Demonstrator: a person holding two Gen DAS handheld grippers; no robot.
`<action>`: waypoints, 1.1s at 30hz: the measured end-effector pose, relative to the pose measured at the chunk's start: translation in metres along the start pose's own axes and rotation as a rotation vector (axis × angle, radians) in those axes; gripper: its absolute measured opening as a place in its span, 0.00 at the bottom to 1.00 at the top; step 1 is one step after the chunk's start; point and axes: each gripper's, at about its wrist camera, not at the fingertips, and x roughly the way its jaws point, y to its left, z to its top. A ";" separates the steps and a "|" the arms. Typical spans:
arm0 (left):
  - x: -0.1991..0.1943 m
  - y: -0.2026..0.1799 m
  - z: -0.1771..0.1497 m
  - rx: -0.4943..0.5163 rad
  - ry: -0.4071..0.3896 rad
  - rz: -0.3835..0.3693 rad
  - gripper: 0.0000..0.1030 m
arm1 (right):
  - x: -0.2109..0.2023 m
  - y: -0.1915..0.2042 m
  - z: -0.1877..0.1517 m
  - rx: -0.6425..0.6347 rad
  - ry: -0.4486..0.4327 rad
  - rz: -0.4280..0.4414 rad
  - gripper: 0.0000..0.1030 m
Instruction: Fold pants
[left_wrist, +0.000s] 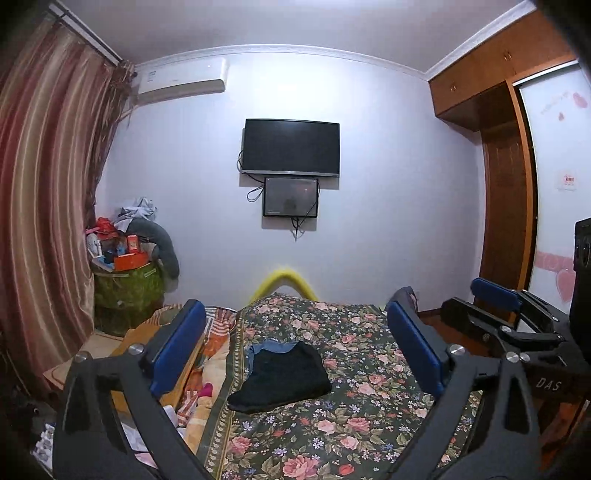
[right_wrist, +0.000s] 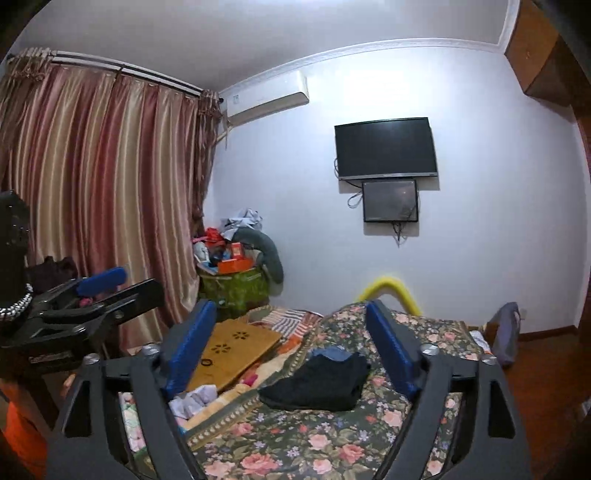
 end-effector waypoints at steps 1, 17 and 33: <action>0.001 0.001 -0.001 -0.004 0.005 0.001 0.98 | 0.000 0.001 0.000 -0.002 -0.001 -0.008 0.90; 0.008 0.007 -0.012 -0.023 0.025 0.008 1.00 | -0.011 0.006 -0.013 -0.024 0.011 -0.044 1.00; 0.017 0.009 -0.017 -0.034 0.045 0.004 1.00 | -0.014 -0.004 -0.013 0.002 0.037 -0.060 1.00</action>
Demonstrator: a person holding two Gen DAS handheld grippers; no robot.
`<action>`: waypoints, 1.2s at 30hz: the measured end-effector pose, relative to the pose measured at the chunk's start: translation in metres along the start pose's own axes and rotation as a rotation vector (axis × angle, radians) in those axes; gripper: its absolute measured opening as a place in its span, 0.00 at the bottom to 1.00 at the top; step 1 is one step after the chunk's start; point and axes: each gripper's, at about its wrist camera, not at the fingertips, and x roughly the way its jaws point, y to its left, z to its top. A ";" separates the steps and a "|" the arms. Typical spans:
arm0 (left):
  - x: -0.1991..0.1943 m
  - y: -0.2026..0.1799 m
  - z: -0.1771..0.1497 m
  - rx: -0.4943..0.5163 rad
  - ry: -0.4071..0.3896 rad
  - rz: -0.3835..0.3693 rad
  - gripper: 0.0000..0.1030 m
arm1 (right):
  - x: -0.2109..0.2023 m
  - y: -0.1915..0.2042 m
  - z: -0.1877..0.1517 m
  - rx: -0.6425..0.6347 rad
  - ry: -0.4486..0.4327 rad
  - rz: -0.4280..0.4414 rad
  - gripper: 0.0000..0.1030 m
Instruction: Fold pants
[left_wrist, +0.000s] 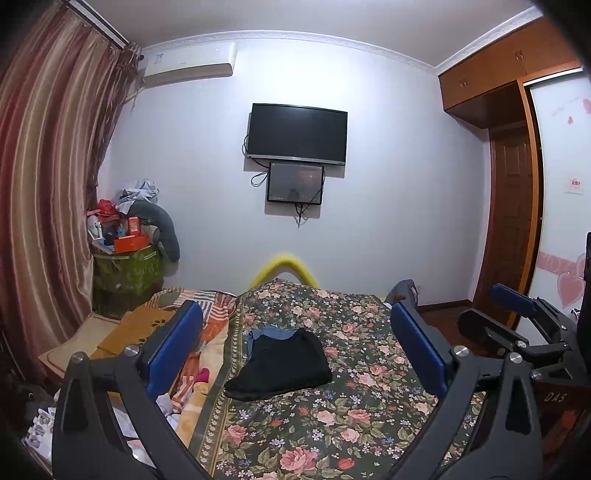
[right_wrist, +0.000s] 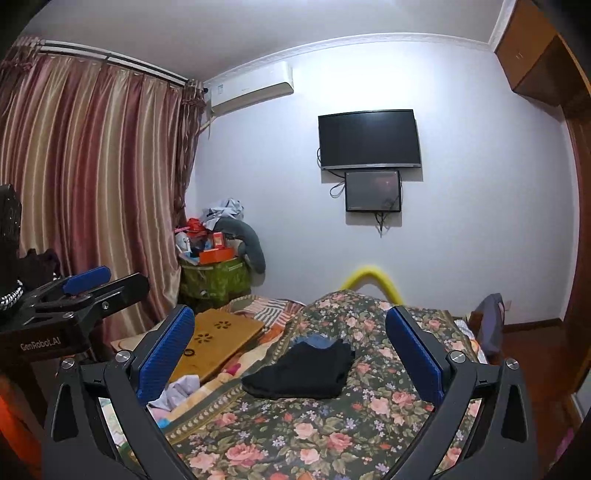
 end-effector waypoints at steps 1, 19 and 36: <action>0.000 0.000 -0.001 0.001 0.002 0.000 1.00 | 0.000 0.000 0.000 0.000 0.001 -0.001 1.00; 0.007 -0.007 -0.006 0.022 0.024 -0.010 1.00 | 0.000 -0.001 0.001 0.001 0.016 -0.017 1.00; 0.007 -0.005 -0.009 0.032 0.018 -0.017 1.00 | 0.002 -0.002 0.000 0.009 0.016 -0.012 1.00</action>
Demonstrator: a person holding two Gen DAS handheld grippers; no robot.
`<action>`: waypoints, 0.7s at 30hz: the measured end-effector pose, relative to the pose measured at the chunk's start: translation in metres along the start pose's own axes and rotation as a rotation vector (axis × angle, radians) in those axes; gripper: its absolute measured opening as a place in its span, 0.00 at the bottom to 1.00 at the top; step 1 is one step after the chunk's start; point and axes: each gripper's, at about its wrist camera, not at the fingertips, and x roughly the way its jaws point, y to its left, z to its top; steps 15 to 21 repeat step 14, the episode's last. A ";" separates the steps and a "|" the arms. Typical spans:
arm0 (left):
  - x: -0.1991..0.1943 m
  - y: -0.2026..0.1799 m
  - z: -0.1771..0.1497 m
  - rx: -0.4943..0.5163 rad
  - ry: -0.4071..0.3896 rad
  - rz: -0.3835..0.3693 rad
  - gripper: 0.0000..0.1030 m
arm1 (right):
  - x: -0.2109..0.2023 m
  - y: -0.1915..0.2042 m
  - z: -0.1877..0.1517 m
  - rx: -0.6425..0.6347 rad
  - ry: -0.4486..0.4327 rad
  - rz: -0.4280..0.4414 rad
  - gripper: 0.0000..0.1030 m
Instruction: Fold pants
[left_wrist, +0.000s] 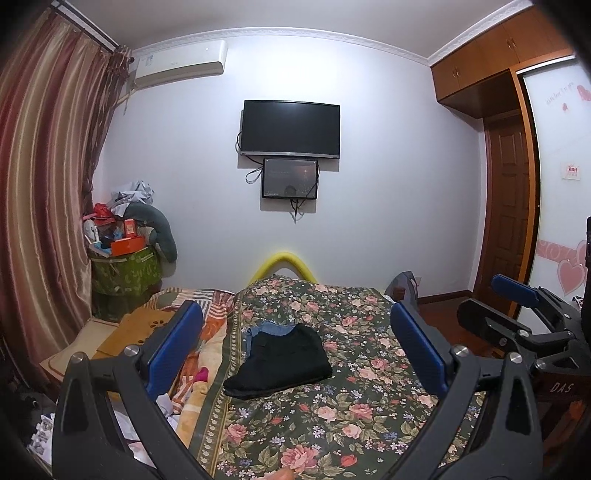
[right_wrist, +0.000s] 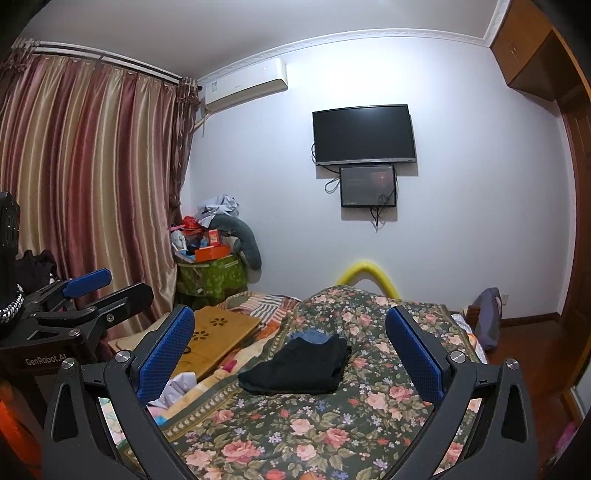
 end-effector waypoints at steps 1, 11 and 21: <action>0.000 0.000 0.000 -0.002 0.002 -0.003 1.00 | 0.000 0.000 0.000 -0.001 -0.002 0.000 1.00; 0.001 0.001 -0.001 0.008 0.007 -0.018 1.00 | -0.001 0.001 0.000 0.005 -0.009 0.005 1.00; 0.001 0.001 -0.002 0.010 0.007 -0.020 1.00 | -0.001 0.001 -0.001 0.007 -0.008 0.005 1.00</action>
